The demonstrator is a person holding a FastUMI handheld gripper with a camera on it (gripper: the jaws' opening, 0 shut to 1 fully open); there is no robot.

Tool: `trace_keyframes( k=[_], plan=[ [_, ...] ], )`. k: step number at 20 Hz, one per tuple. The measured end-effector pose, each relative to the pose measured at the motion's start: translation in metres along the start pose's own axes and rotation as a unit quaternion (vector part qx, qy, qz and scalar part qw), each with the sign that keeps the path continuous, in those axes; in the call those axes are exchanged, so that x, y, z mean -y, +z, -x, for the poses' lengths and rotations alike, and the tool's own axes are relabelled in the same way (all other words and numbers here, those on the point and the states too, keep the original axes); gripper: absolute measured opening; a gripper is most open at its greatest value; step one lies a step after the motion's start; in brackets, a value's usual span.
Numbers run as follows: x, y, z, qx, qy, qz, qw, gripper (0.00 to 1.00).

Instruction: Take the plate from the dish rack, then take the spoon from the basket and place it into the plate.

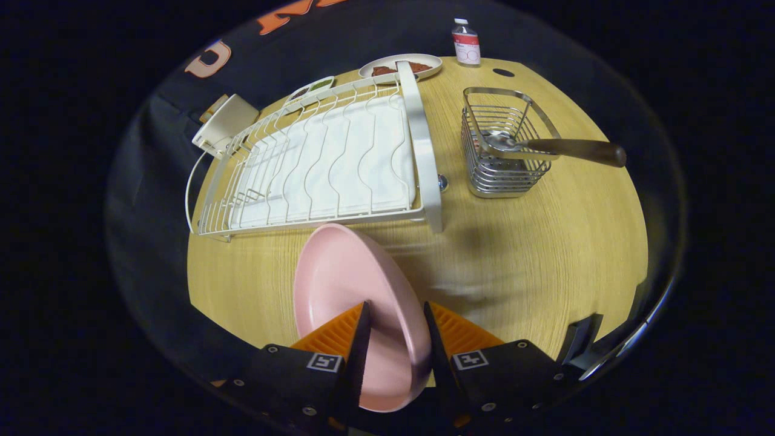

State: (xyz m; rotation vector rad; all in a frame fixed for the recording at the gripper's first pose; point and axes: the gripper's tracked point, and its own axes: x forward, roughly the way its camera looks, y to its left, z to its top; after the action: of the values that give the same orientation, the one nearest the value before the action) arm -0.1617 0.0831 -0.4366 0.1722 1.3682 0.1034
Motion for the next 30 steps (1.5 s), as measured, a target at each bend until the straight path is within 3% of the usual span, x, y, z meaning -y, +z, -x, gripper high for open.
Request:
trace_keyframes(
  k=[4,10,13,19,24,30],
  plan=[
    [0.003,0.005,0.001,0.021,0.007,-0.021,1.000,0.67],
    [0.025,0.034,0.023,0.124,0.008,-0.049,0.991,0.82],
    [0.042,0.053,0.037,0.196,-0.004,-0.048,0.979,0.90],
    [0.079,0.079,0.054,0.302,-0.040,-0.039,0.952,0.93],
    [0.098,0.105,0.049,0.352,-0.061,-0.030,0.934,0.82],
    [0.106,0.134,0.043,0.393,-0.097,0.034,0.914,0.53]
  ],
)
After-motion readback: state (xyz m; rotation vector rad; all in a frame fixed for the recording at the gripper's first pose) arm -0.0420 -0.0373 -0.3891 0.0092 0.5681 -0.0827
